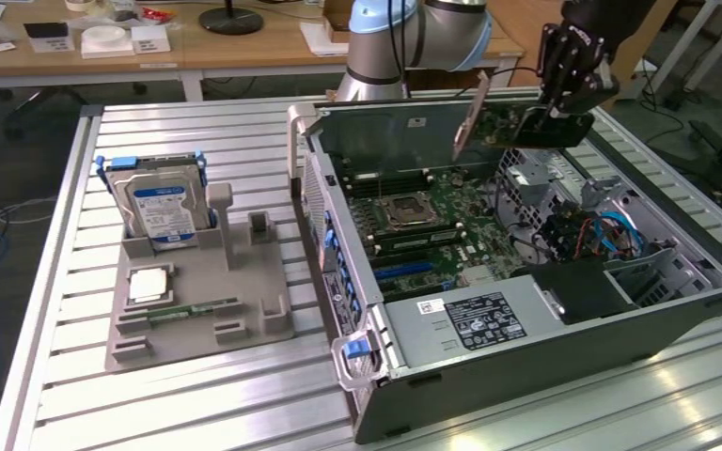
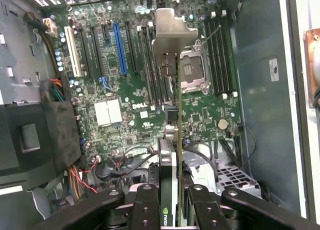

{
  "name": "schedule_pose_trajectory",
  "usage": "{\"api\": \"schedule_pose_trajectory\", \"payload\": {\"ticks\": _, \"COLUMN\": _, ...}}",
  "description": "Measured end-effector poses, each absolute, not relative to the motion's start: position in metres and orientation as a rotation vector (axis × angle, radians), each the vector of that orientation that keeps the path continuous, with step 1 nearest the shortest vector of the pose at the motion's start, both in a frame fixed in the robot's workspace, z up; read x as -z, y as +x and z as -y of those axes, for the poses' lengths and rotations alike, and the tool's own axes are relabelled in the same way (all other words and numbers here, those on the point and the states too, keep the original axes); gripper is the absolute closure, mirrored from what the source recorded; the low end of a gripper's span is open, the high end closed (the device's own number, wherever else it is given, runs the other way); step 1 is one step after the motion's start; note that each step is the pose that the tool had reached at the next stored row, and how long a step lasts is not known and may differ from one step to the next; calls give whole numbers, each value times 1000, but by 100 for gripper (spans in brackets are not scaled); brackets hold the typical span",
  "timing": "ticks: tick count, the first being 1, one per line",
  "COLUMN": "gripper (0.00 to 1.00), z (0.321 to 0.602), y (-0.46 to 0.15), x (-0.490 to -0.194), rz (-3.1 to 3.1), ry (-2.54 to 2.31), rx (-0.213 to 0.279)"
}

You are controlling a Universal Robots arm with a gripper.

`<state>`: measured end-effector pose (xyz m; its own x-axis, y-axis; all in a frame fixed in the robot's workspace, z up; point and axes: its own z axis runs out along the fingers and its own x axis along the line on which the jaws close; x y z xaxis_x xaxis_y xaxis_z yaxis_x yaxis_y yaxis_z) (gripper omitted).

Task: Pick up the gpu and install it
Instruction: 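Insert the gpu into the slot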

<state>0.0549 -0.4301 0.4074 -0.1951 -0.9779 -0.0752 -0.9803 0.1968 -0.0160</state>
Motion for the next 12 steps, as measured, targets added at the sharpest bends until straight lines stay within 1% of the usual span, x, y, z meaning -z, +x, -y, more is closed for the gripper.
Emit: {"api": "schedule_pose_trajectory", "payload": {"ticks": 12, "gripper": 73, "z": 430, "y": 43, "x": -407, "rz": -2369, "ry": -1955, "rx": -53}}
